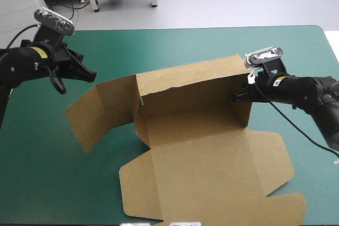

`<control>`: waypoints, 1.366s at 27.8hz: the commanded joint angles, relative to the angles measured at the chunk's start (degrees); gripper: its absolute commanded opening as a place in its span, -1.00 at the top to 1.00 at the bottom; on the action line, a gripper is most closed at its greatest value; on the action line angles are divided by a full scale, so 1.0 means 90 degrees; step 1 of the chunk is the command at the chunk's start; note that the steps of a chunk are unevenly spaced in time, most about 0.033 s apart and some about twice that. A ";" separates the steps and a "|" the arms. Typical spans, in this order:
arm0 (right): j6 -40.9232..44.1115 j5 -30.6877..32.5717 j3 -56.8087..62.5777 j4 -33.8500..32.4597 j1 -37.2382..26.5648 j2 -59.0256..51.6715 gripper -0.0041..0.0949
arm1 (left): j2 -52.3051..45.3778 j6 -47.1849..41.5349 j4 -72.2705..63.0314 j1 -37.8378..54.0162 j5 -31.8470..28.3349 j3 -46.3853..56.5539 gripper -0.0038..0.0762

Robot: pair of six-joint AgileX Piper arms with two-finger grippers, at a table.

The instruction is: Fold the box

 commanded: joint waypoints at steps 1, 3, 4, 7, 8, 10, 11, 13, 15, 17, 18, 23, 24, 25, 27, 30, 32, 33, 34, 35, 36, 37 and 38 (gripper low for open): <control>0.0230 0.0831 -0.0525 -0.0035 0.0000 0.0137 0.96 | -0.0529 -0.0051 -0.0083 -0.0014 -0.0720 0.0408 0.93; 0.0391 0.0936 -0.0675 -0.0035 0.0000 0.0455 0.96 | -0.0687 -0.0051 0.0134 -0.0014 -0.0721 0.0584 0.93; 0.0557 0.0949 -0.0777 -0.0081 0.0000 0.0718 0.96 | -0.0787 -0.0051 0.0319 -0.0014 -0.0701 0.0614 0.93; 0.0903 0.1032 -0.1179 -0.0366 0.0000 0.1526 0.96 | -0.1019 -0.0161 0.0720 -0.0014 -0.0804 0.0614 0.93; 0.0917 0.1069 -0.1327 -0.0366 0.0000 0.1767 0.96 | -0.1073 -0.0251 0.0793 -0.0014 -0.0851 0.0614 0.93; 0.0945 0.1071 -0.1645 -0.0366 0.0000 0.2207 0.96 | -0.1124 -0.0317 0.0851 -0.0014 -0.0907 0.0614 0.93; 0.0970 0.1058 -0.1882 -0.0366 0.0000 0.2445 0.96 | -0.1140 -0.0317 0.0851 -0.0014 -0.0907 0.0614 0.93; 0.0988 0.1057 -0.2490 -0.0353 0.0000 0.3117 0.96 | -0.1140 -0.0317 0.0851 -0.0014 -0.0887 0.0614 0.93; 0.0988 0.1101 -0.2868 -0.0337 0.0000 0.3413 0.96 | -0.1140 -0.0330 0.0851 -0.0014 -0.0757 0.0614 0.93; 0.0940 0.1212 -0.3259 -0.0322 0.0000 0.3737 0.96 | -0.1140 -0.0413 0.0851 -0.0014 -0.0646 0.0614 0.93; 0.0855 0.1291 -0.3435 -0.0335 0.0000 0.3876 0.95 | -0.1140 -0.0425 0.0851 -0.0014 -0.0598 0.0614 0.93; 0.0796 0.1535 -0.4112 -0.0322 0.0000 0.4285 0.51 | -0.1140 -0.0440 0.0851 -0.0014 -0.0612 0.0614 0.93; 0.0796 0.1550 -0.4216 -0.0322 0.0000 0.4313 0.29 | -0.1140 -0.0440 0.0851 -0.0014 -0.0612 0.0614 0.94; 0.0782 0.1550 -0.4320 -0.0322 0.0000 0.4313 0.10 | -0.1140 -0.0440 0.0860 -0.0014 -0.0617 0.0614 0.95; 0.0720 0.1624 -0.4538 -0.0322 0.0000 0.4313 -0.26 | -0.1128 -0.0440 0.0924 -0.0014 -0.0633 0.0614 0.95; 0.0642 0.1981 -0.4949 -0.0322 0.0000 0.4313 -0.67 | -0.1128 -0.0440 0.0982 -0.0014 -0.0658 0.0614 0.97; 0.0546 0.2373 -0.5282 -0.0322 0.0000 0.4313 -0.78 | -0.1128 -0.0440 0.1053 -0.0014 -0.0683 0.0614 0.97; 0.0526 0.2571 -0.5386 -0.0322 0.0000 0.4313 -0.78 | -0.1128 -0.0440 0.1073 -0.0014 -0.0696 0.0614 0.97; 0.0548 0.2752 -0.5503 -0.0322 0.0000 0.4313 -0.78 | -0.1128 -0.0440 0.1091 -0.0014 -0.0695 0.0614 0.98; 0.0630 0.2752 -0.5549 -0.0334 0.0000 0.4265 -0.78 | -0.1128 -0.0440 0.1116 -0.0014 -0.0708 0.0614 0.98; 0.0717 0.2752 -0.5548 -0.0347 0.0000 0.4205 -0.78 | -0.1128 -0.0440 0.1129 -0.0014 -0.0708 0.0614 0.98; 0.0731 0.2752 -0.5548 -0.0347 0.0000 0.4152 -0.78 | -0.1128 -0.0440 0.1142 -0.0014 -0.0708 0.0614 0.98; 0.0739 0.2752 -0.5548 -0.0361 0.0000 0.4075 -0.78 | -0.1128 -0.0440 0.1142 -0.0014 -0.0708 0.0614 0.98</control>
